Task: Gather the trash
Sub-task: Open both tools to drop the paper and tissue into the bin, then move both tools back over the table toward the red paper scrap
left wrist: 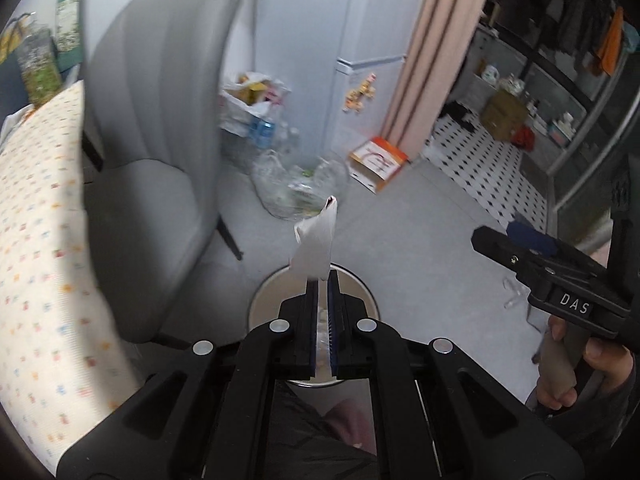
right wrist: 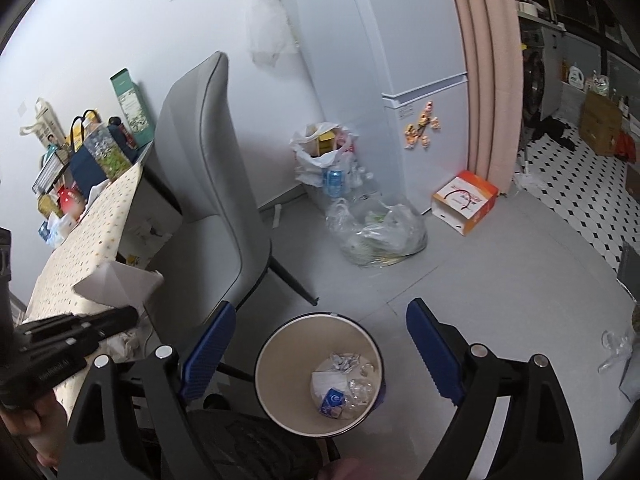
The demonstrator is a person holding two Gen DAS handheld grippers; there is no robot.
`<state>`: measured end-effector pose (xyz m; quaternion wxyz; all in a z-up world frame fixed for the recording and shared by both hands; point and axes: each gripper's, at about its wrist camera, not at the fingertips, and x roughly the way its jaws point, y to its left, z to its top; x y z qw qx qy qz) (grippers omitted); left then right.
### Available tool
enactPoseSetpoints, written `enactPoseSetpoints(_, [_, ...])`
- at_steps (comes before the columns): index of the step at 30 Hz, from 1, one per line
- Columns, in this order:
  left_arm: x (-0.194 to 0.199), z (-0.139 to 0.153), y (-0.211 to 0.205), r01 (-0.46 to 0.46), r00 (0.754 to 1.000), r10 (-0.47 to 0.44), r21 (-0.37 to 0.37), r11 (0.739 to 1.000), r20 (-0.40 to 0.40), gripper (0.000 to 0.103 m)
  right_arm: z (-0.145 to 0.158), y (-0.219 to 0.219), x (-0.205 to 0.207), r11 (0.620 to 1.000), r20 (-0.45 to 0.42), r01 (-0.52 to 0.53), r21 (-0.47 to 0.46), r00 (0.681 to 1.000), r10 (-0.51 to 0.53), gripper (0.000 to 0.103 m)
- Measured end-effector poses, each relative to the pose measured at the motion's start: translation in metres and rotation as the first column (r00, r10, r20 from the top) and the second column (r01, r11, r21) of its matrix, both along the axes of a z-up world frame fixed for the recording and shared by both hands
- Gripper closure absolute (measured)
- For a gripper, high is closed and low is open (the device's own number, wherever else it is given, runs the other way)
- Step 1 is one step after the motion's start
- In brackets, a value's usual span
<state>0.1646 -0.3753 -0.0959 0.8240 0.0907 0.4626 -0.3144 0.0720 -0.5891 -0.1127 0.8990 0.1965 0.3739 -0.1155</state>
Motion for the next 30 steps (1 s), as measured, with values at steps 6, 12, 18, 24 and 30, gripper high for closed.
enactPoseSetpoints(6, [-0.001,-0.013,-0.014,0.027,0.999,-0.026,0.014,1.000,-0.045,0.054,-0.001,-0.005,-0.004,1.000,0.002,0.020,0.002,1.000,-0.020,0.018])
enactPoseSetpoints(12, [0.001,0.001,0.012,-0.048,0.999,0.048,0.022,0.999,0.006,0.028,-0.001,-0.001,-0.004,1.000,0.006,0.011,0.004,1.000,-0.011,0.016])
enactPoseSetpoints(18, [0.003,0.022,0.050,-0.123,0.990,0.124,-0.012,0.992,0.066,0.011,0.008,0.021,0.000,1.000,0.030,-0.024,-0.013,0.999,0.025,0.008])
enactPoseSetpoints(24, [-0.002,0.040,0.098,-0.216,0.971,0.221,-0.066,0.974,0.090,0.006,0.020,0.056,0.009,0.996,0.038,-0.085,-0.039,0.995,0.087,0.008])
enactPoseSetpoints(30, [-0.007,0.050,0.141,-0.282,0.951,0.293,-0.108,0.953,0.104,0.006,0.033,0.094,0.018,0.992,0.044,-0.121,-0.037,0.991,0.123,0.008])
